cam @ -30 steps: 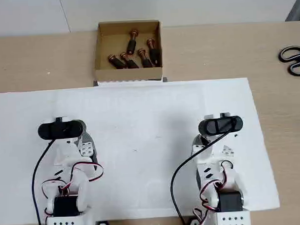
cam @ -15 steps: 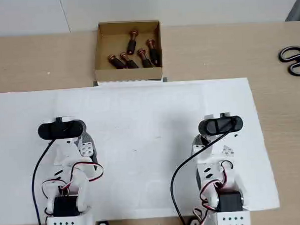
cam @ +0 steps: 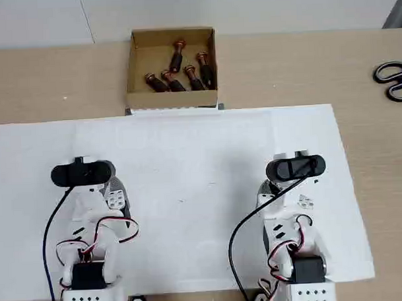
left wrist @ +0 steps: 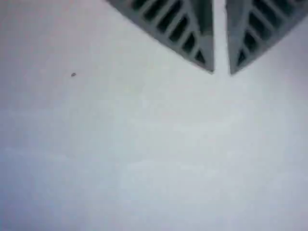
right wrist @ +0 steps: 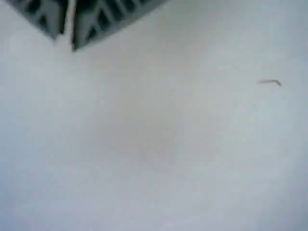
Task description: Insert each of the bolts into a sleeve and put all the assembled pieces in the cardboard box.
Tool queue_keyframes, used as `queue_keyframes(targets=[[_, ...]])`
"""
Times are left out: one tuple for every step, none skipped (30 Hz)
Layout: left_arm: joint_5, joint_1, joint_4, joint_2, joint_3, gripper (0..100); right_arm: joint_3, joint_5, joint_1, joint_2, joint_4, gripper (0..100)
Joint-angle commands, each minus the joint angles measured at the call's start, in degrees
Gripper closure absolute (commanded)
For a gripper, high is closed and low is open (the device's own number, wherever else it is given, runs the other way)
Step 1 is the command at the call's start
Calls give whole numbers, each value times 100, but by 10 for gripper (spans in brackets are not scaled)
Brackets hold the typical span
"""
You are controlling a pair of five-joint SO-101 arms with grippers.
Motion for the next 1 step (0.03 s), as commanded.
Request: queue_keyframes(targets=[[0,35,-70,-53,-31,994,70,-9,66,-92,48,995]])
